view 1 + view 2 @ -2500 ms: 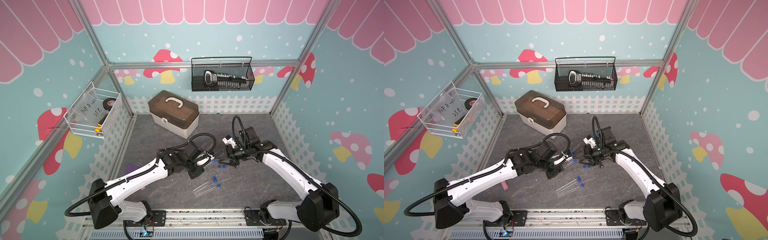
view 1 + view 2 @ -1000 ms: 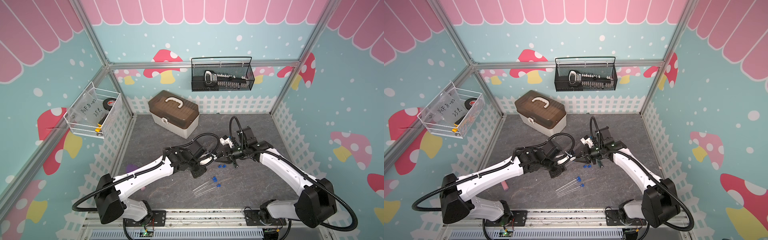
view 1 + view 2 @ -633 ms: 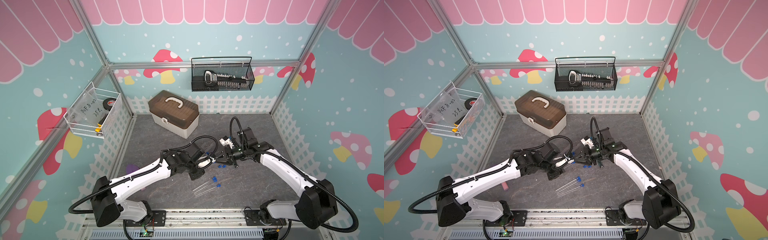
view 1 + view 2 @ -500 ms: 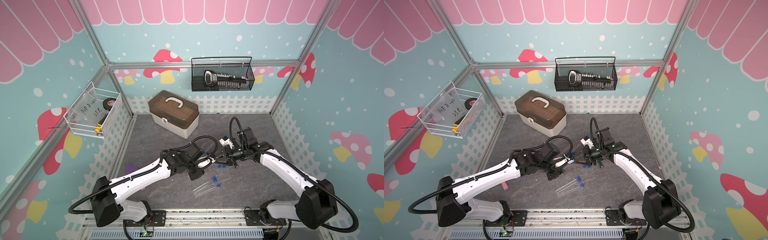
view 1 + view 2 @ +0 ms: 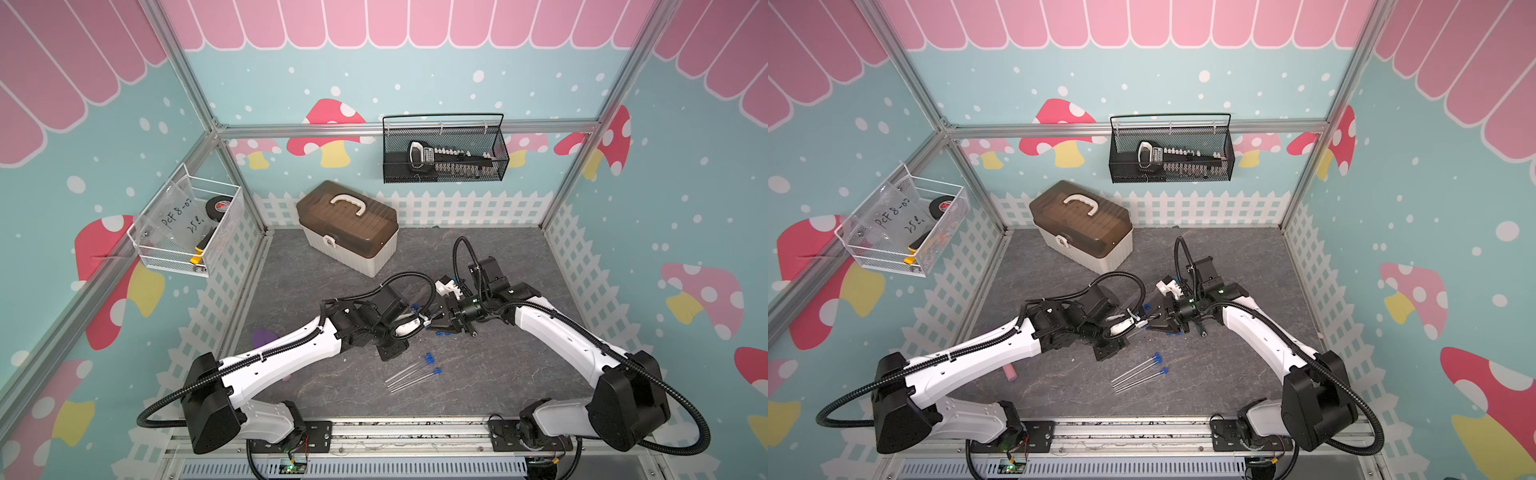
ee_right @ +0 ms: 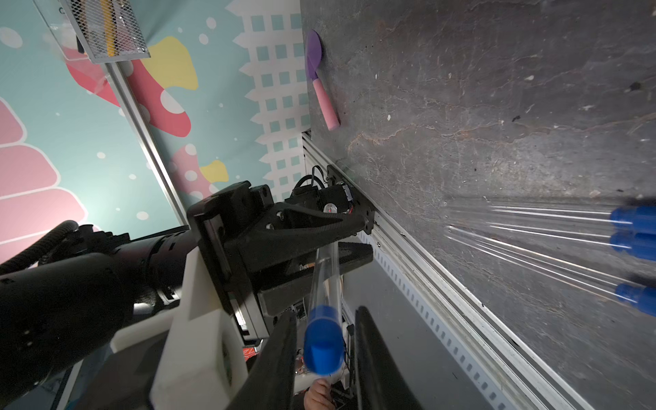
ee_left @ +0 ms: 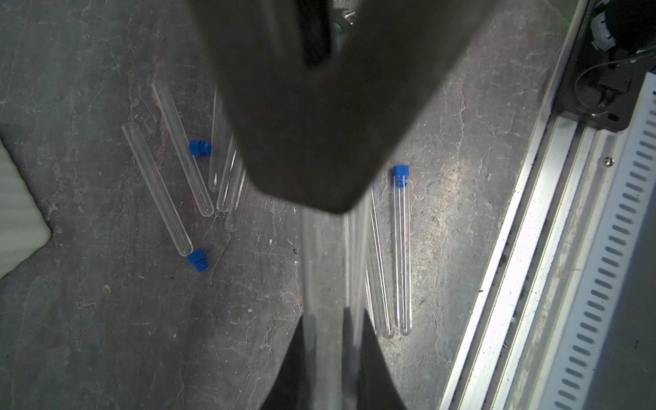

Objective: Remove stoppers from test tubes
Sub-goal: Open the stopper on the test tube.

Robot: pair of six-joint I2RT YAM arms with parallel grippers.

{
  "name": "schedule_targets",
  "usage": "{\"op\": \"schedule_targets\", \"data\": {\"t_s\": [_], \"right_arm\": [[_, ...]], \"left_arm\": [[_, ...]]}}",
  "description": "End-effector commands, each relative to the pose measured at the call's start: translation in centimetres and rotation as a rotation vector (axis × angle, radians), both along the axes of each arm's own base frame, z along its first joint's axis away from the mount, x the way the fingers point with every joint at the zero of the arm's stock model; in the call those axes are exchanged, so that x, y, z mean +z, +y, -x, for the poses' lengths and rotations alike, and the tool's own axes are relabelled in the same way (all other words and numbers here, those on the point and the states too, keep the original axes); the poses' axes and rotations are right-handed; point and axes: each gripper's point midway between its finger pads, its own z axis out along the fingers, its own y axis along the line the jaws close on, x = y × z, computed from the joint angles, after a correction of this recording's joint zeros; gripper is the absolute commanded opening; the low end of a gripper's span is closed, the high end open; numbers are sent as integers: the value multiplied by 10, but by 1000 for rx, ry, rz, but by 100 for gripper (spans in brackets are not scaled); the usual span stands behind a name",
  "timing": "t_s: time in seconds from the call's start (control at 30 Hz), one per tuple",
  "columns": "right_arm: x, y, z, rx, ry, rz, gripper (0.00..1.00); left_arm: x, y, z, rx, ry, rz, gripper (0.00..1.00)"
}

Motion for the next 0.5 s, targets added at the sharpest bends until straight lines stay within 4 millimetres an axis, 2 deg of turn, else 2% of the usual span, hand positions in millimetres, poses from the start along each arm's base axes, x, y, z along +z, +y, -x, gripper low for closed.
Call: {"op": "schedule_targets", "data": {"t_s": [0.0, 0.1, 0.27, 0.47], "right_arm": [[4, 3, 1, 23, -14, -20, 24], [2, 3, 2, 23, -13, -18, 19], [1, 2, 3, 22, -21, -15, 1], [0, -6, 5, 24, -65, 7, 0]], "left_arm": [[9, -5, 0, -23, -9, 14, 0], [9, -6, 0, -26, -8, 16, 0], [6, -4, 2, -25, 1, 10, 0], [4, -1, 9, -33, 26, 9, 0]]}}
